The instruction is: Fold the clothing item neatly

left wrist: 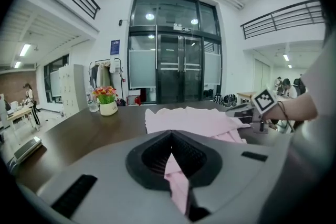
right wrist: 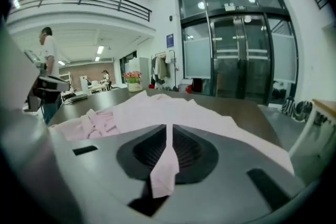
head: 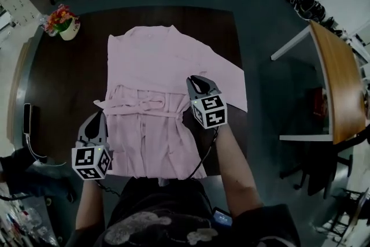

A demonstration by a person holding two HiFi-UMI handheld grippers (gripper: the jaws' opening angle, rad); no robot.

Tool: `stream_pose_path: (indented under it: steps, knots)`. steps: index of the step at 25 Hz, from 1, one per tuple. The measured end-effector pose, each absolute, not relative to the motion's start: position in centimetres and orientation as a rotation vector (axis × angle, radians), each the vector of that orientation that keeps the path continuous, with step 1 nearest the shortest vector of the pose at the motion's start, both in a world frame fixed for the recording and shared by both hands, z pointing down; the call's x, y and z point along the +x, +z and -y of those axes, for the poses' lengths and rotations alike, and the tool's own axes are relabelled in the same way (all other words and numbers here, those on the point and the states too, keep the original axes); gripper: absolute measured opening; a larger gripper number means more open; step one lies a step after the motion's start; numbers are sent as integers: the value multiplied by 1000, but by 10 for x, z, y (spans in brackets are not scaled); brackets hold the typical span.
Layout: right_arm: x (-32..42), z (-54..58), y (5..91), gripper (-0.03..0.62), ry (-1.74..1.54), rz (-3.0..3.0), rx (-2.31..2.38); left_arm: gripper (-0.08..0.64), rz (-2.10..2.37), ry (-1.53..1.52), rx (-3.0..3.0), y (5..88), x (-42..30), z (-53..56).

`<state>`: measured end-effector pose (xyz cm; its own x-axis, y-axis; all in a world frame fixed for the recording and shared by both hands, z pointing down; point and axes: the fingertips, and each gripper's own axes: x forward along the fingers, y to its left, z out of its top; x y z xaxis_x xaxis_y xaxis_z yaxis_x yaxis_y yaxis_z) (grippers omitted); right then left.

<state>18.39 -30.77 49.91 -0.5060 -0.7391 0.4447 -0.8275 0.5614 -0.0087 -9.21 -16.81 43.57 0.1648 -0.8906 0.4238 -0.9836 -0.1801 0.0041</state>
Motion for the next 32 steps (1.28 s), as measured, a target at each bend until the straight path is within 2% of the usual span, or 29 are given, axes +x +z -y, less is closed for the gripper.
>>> stream_pose_path:
  steps: [3,9,15,21,25,28,32]
  knots:
    - [196,327,534,26,345,2168,1375,9,1765,495,2188,440,-89,154]
    - [314,308,527,26,461,1742,1884,9,1691,501,2235,447,-108,146]
    - [438,172,445,26,396,1546,2386,9,1543,407,2344,431,-109,140]
    - [534,18,378,26,147,1364,2654,9,1391,274,2558,391,-58,161]
    - [576,-39,347,7,151,1417,2803,9,1357,191,2595,375,-17,164]
    - [597,-44,363,-2,290,1529,2856,9,1341,221,2627,376,17,158]
    - [609,-7,438,-2,481,1574,2697,9,1404,273,2559,387,48,154]
